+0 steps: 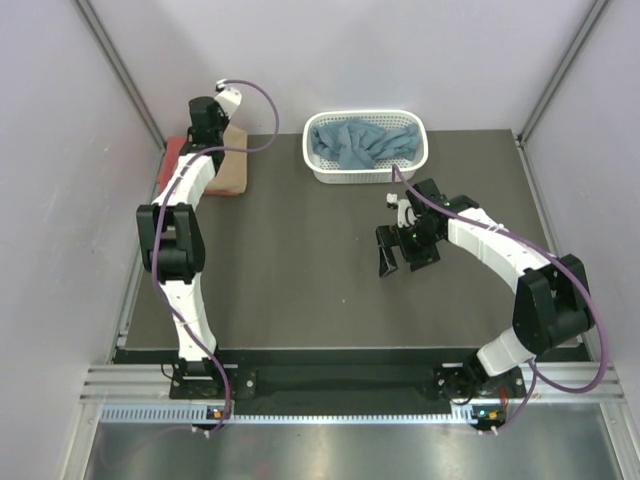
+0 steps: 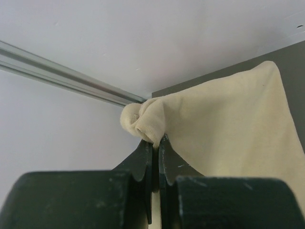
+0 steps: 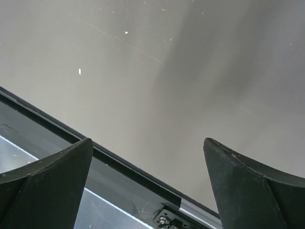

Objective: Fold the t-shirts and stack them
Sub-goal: Neatly place the folded tshirt to the corner

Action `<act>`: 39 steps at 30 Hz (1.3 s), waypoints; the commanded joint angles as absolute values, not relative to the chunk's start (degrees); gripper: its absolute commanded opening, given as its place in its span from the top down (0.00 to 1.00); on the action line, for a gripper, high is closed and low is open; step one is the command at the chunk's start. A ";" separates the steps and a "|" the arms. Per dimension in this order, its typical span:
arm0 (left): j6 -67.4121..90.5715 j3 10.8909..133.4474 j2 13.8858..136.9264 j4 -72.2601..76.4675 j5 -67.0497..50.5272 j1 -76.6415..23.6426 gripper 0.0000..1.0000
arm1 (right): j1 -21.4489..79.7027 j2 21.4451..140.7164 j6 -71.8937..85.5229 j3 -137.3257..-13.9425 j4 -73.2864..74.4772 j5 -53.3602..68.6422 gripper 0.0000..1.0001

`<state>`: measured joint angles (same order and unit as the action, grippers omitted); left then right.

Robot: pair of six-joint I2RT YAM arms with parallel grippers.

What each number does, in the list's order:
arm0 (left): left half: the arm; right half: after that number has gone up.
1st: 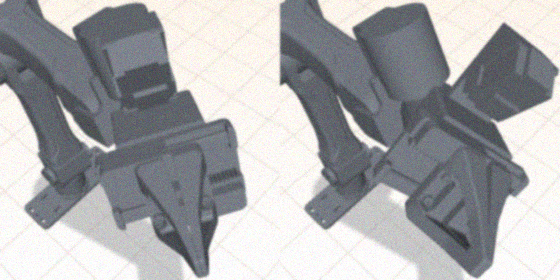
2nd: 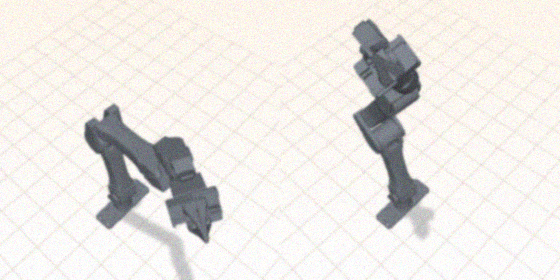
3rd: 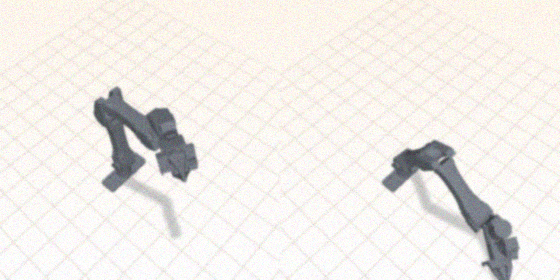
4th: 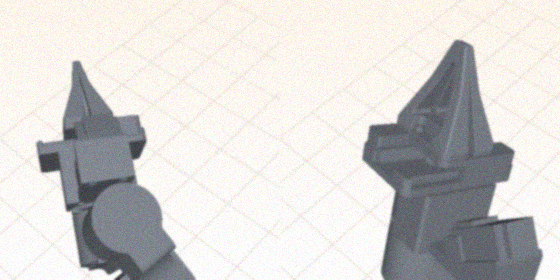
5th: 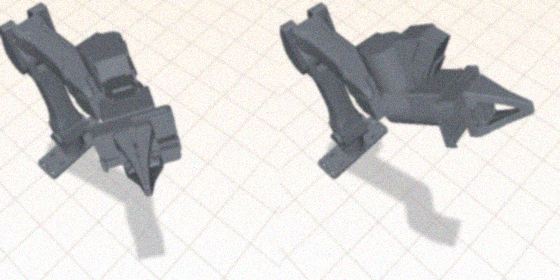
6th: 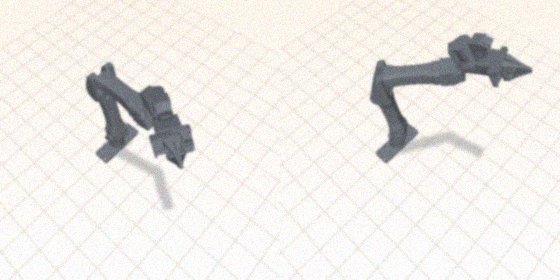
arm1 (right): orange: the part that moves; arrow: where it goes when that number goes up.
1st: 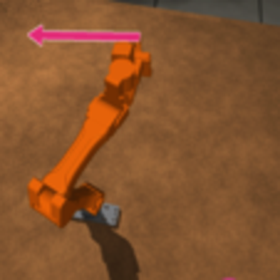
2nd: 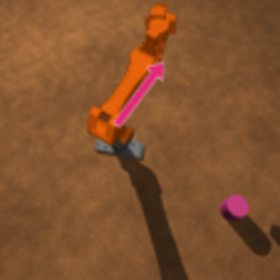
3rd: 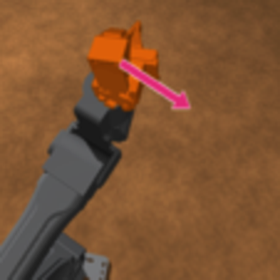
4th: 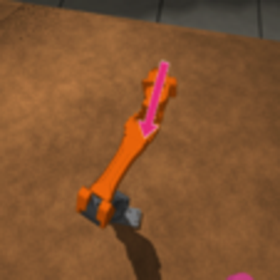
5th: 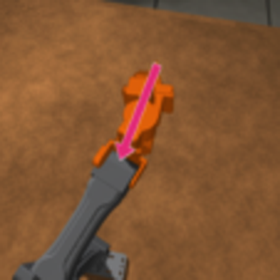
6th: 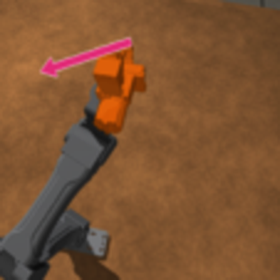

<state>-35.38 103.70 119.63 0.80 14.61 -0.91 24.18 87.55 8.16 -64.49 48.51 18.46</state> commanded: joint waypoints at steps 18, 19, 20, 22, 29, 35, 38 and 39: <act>-37.35 117.06 132.70 8.17 9.67 5.45 1.00 | 21.97 91.76 8.26 -67.59 48.78 18.28 0.00; -37.35 117.59 133.32 8.43 9.32 5.62 1.00 | 21.97 92.11 8.26 -67.76 48.78 18.19 0.00; -37.27 118.03 133.85 9.57 9.23 5.89 1.00 | 21.89 92.28 8.35 -67.85 48.87 18.02 0.00; -36.39 119.61 135.52 10.02 8.79 6.24 1.00 | 21.80 92.46 8.26 -68.11 49.04 17.32 0.00; -36.04 120.23 138.25 11.78 7.47 7.73 1.00 | 21.53 93.08 8.26 -68.12 49.57 17.05 0.00; -36.21 120.50 140.18 13.71 7.03 8.70 1.00 | 21.27 94.30 8.00 -68.38 49.92 17.05 0.00; -36.04 120.50 141.15 15.46 5.10 9.31 1.00 | 21.10 94.75 7.74 -68.29 49.84 16.79 0.00; -35.51 121.02 142.02 15.64 5.18 9.40 1.00 | 21.09 95.01 7.65 -68.29 50.01 16.79 0.00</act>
<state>-36.36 118.10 140.94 9.67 7.86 8.64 21.96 94.50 8.10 -65.76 49.39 17.56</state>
